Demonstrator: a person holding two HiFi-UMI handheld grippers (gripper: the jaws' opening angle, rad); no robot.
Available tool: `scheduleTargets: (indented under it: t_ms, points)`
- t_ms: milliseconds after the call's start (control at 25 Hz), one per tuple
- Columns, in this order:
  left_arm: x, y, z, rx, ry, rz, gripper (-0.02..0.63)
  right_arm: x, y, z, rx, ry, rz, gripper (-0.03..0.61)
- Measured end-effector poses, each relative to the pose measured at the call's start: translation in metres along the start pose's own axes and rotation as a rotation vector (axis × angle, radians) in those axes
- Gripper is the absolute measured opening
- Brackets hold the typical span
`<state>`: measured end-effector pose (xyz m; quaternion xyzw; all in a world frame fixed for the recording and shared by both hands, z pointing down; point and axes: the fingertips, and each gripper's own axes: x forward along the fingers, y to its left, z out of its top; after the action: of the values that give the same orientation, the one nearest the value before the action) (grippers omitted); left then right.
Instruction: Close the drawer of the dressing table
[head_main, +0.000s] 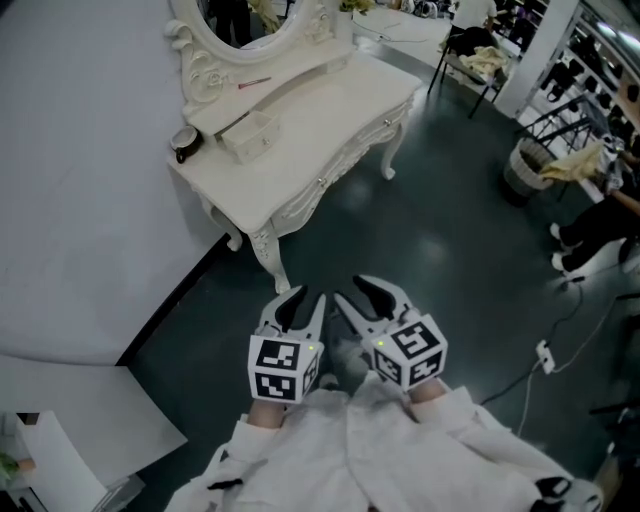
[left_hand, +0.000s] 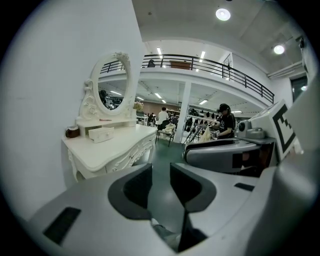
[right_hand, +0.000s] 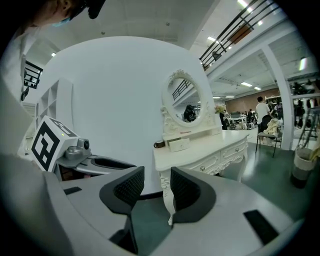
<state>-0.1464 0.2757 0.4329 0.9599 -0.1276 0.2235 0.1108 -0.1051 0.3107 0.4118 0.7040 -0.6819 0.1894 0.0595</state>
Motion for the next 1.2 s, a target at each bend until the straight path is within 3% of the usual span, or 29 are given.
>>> scheduleTargets:
  t_ms: [320,880,1200]
  points:
    - [0.053,0.04,0.031,-0.008,0.0,0.042,0.109,0.05,-0.056,0.029,-0.018,0.005,0.016,0.156]
    - [0.166,0.111,0.127,-0.044,-0.04,0.159,0.109,0.149,-0.165,0.115,-0.094,-0.01,0.136,0.156]
    - [0.2,0.127,0.142,-0.066,-0.032,0.196,0.109,0.171,-0.202,0.121,-0.068,0.001,0.153,0.156]
